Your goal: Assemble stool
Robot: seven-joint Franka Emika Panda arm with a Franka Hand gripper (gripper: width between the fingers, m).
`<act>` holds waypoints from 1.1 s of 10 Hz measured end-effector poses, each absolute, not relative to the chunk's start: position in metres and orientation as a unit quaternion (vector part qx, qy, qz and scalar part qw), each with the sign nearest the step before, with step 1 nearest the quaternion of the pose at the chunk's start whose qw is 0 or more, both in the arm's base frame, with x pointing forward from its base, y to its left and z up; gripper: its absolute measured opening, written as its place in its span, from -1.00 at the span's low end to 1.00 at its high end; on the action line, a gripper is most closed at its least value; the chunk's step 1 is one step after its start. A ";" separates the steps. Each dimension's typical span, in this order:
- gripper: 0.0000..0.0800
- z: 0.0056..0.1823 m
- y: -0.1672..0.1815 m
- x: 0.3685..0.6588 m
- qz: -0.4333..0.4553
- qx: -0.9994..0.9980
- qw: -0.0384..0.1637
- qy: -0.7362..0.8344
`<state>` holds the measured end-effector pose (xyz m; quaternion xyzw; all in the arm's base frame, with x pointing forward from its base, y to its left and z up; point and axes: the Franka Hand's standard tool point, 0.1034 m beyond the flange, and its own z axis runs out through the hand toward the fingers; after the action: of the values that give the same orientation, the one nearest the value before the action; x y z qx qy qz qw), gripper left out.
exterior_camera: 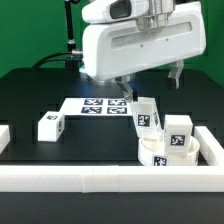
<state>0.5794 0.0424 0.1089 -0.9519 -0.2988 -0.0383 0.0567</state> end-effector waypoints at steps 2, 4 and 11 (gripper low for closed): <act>0.62 0.102 0.039 0.575 -0.050 -0.904 0.037 -0.422; 0.62 0.098 0.034 0.571 -0.049 -0.852 0.029 -0.520; 0.62 0.086 0.037 0.563 -0.039 -0.845 0.032 -0.533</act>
Offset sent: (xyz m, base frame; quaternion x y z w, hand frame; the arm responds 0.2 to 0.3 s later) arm -0.0102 -0.0012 -0.0099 0.0037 0.0133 -0.2992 0.9541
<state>0.5628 0.0372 0.0856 -0.8446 -0.5330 -0.0393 0.0315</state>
